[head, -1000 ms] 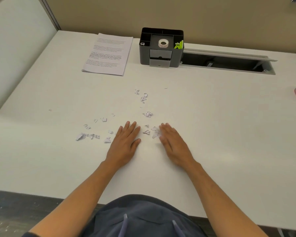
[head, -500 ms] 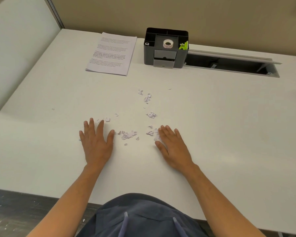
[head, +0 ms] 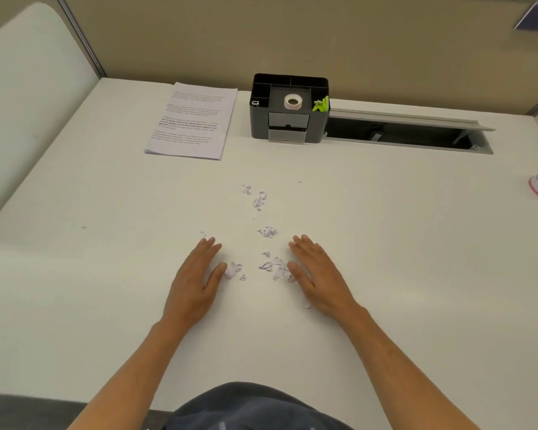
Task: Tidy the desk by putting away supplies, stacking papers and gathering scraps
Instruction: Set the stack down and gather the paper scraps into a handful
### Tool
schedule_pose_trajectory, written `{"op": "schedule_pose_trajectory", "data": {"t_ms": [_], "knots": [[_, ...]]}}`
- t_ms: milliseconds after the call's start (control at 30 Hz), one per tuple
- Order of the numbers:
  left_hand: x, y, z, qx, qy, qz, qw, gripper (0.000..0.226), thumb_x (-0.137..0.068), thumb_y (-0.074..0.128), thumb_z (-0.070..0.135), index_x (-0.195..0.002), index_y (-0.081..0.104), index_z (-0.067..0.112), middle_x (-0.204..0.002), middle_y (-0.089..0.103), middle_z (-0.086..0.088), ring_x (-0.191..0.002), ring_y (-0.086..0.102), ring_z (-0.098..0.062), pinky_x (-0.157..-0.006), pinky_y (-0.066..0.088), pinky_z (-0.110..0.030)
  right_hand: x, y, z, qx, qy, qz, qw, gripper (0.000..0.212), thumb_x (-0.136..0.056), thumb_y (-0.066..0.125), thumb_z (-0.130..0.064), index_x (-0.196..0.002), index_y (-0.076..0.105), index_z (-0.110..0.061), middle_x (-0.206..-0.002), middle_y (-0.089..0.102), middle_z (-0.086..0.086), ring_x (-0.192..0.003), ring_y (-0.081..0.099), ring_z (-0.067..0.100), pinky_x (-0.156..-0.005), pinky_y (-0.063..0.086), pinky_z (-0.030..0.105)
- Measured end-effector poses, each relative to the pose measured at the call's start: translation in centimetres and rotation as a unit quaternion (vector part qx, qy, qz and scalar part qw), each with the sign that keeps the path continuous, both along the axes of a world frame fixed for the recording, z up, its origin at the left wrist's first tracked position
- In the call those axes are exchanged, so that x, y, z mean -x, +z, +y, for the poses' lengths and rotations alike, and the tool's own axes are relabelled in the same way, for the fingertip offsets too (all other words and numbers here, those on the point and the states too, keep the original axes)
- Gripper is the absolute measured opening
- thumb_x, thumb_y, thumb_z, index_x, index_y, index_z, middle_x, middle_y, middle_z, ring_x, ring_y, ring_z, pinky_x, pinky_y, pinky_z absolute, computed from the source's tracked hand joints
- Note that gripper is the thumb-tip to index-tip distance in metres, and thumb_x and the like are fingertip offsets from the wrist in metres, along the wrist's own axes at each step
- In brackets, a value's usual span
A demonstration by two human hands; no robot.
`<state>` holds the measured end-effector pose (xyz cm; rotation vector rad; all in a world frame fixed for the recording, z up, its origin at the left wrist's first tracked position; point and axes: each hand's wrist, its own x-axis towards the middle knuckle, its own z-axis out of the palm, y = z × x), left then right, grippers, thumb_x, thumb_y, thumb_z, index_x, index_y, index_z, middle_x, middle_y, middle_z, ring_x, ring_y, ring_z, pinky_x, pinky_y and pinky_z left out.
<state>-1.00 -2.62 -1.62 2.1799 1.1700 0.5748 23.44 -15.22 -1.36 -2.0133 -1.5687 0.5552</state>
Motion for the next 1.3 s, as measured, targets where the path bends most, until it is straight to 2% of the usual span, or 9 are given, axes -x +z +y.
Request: {"op": "schedule_pose_trajectory", "data": {"t_ms": [133,233,367,500,600,733,933,1167,1300], "knots": [[-0.6,0.2,2.1,-0.059,0.058,-0.001,0.997,0.055,-0.096,0.04,0.048,-0.138,0.052,0.016,-0.15,0.042,0.003,-0.146,0.024,-0.011,-0.118,0.022,-0.036,-2.3,1.2,2.1,0.0,-0.074,-0.016,0.997,0.057,-0.102,0.034,-0.048,-0.15,0.034,-0.018,-0.158,0.026,-0.007,-0.145,0.01,-0.002,-0.12,0.004,0.022],[-1.2,0.0,4.0,0.009,0.089,0.077,0.993,0.067,-0.097,0.033,0.06,-0.15,0.034,0.018,-0.16,0.025,-0.002,-0.15,0.01,-0.016,-0.122,0.006,-0.037,-4.3,1.5,4.4,0.039,-0.107,-0.046,0.992,0.062,-0.102,0.032,-0.048,-0.153,0.025,-0.014,-0.162,0.018,-0.001,-0.149,0.008,0.009,-0.121,0.001,0.026],[-2.7,-0.8,4.5,-0.009,-0.024,0.147,0.989,0.083,-0.088,0.015,0.069,-0.155,0.019,0.019,-0.162,0.01,0.003,-0.15,-0.002,-0.012,-0.12,-0.007,-0.028,-5.8,0.6,7.3,0.094,-0.09,-0.101,0.986,0.069,-0.101,0.023,-0.053,-0.155,0.013,-0.011,-0.164,0.008,0.003,-0.151,0.002,0.014,-0.122,-0.003,0.036],[-4.4,-0.8,4.8,-0.017,-0.118,0.119,0.986,0.073,-0.093,0.016,0.066,-0.154,0.015,0.027,-0.161,0.007,0.011,-0.148,-0.006,-0.001,-0.119,-0.009,-0.021,-5.1,0.1,8.2,0.088,0.015,-0.116,0.989,0.084,-0.09,0.004,-0.068,-0.155,0.013,-0.015,-0.163,0.01,-0.001,-0.15,0.0,0.008,-0.121,-0.009,0.033],[-5.8,-0.4,6.2,0.004,-0.122,0.073,0.99,0.068,-0.094,0.023,0.063,-0.153,0.023,0.028,-0.16,0.012,0.015,-0.146,-0.003,0.005,-0.12,-0.001,-0.02,-5.6,0.3,8.8,0.029,-0.037,-0.032,0.998,0.068,-0.098,0.026,-0.058,-0.152,0.028,-0.017,-0.16,0.024,-0.002,-0.148,0.013,0.007,-0.119,-0.003,0.021],[-9.0,0.3,10.1,-0.021,-0.095,0.086,0.991,0.07,-0.095,0.029,0.063,-0.153,0.025,0.024,-0.159,0.008,0.015,-0.145,-0.004,0.004,-0.116,-0.006,-0.016,-7.5,0.2,11.7,0.038,-0.102,-0.081,0.991,0.063,-0.101,0.032,-0.051,-0.153,0.025,-0.016,-0.162,0.018,0.001,-0.15,0.01,0.014,-0.122,0.0,0.031],[-13.1,-0.1,14.2,-0.025,-0.15,0.145,0.978,0.081,-0.091,0.02,0.07,-0.154,0.02,0.02,-0.163,0.012,0.003,-0.15,0.002,-0.011,-0.12,-0.005,-0.027,-8.1,-0.1,15.6,0.087,-0.01,-0.139,0.986,0.064,-0.102,0.023,-0.052,-0.155,0.016,-0.015,-0.164,0.01,0.001,-0.151,0.001,0.013,-0.122,-0.006,0.038],[-11.8,-0.6,13.0,-0.044,-0.274,0.115,0.954,0.068,-0.096,0.019,0.062,-0.149,0.036,0.023,-0.158,0.027,0.007,-0.148,0.009,-0.003,-0.122,0.0,-0.03,-6.4,-0.2,13.9,0.055,0.111,-0.131,0.984,0.053,-0.105,0.025,-0.038,-0.153,0.024,-0.016,-0.162,0.018,-0.002,-0.15,0.007,0.01,-0.122,-0.004,0.032],[-9.9,-0.7,11.1,-0.04,-0.298,0.101,0.948,0.062,-0.099,0.022,0.057,-0.149,0.036,0.025,-0.156,0.03,0.009,-0.148,0.01,-0.002,-0.122,0.002,-0.03,-4.5,-0.1,11.2,0.051,0.157,-0.138,0.977,0.065,-0.098,0.011,-0.045,-0.153,0.025,-0.014,-0.162,0.02,0.0,-0.15,0.009,0.01,-0.122,-0.002,0.032]]}}
